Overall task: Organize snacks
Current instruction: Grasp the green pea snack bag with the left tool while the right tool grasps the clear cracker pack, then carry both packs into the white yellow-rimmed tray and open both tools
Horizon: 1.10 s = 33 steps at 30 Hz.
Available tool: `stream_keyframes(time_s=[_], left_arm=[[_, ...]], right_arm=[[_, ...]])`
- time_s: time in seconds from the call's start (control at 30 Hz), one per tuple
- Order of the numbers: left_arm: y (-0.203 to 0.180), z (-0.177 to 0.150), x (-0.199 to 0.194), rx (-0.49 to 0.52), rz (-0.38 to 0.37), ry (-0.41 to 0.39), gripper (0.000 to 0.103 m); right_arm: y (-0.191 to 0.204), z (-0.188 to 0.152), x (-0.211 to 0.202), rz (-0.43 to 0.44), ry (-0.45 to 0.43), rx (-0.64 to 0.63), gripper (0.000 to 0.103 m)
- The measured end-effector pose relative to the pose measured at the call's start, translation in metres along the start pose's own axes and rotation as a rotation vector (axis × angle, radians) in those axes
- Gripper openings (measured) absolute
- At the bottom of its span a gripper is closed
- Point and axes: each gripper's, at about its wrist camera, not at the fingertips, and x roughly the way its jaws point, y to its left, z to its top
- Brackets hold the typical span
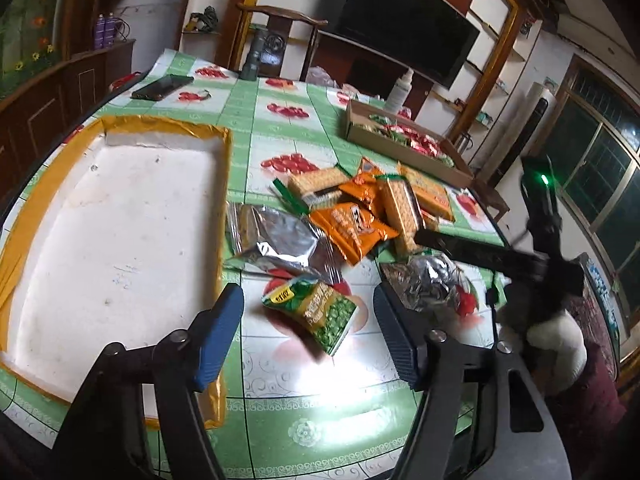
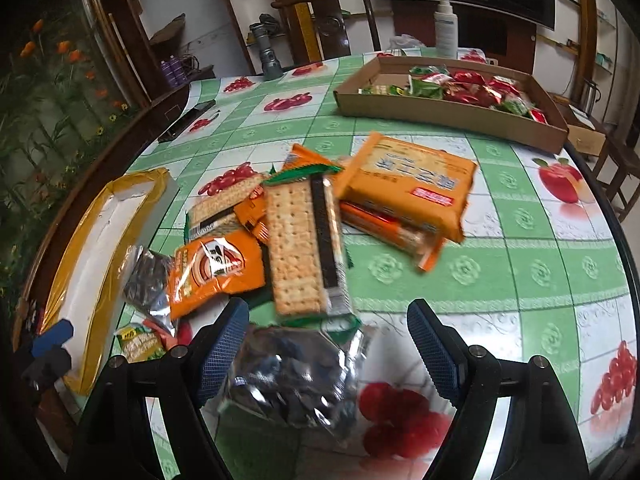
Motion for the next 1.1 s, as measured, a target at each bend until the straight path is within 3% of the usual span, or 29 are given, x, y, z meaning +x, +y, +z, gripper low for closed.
stream_keyframes(time_s=[0.17,0.23,0.3,0.63,0.8,0.9,0.93,1.0,1.1], left_arm=[[-0.013,-0.007,0.006,0.043,-0.010,0.033,0.067],[-0.015,-0.009,0.009,0.049,-0.011,0.044,0.067],[-0.017,-0.011,0.012,0.050,-0.013,0.057,0.067],[-0.027,-0.009,0.037,0.070,0.007,0.113,0.067],[-0.028,-0.006,0.062,0.066,0.097,0.156,0.067],[-0.035,-0.007,0.071,0.120,0.169,0.159,0.066],[-0.038,-0.009,0.073,0.136,0.184,0.165,0.063],[-0.040,-0.008,0.074,0.156,0.202,0.160,0.037],[-0.039,-0.009,0.073,0.157,0.203,0.158,0.036]], right_arm=[[0.005,0.015,0.026,-0.045,0.005,-0.001,0.080],[0.005,0.021,0.034,-0.048,0.011,0.007,0.072],[0.004,0.023,0.040,-0.023,0.019,0.022,0.050],[-0.013,0.011,0.033,0.047,-0.100,0.069,0.050],[-0.028,0.013,0.032,0.074,-0.106,0.115,0.050],[-0.036,0.014,0.032,0.098,-0.103,0.149,0.049],[-0.039,0.014,0.032,0.109,-0.102,0.161,0.049],[-0.040,0.014,0.032,0.118,-0.101,0.172,0.049],[-0.041,0.015,0.031,0.127,-0.103,0.177,0.049]])
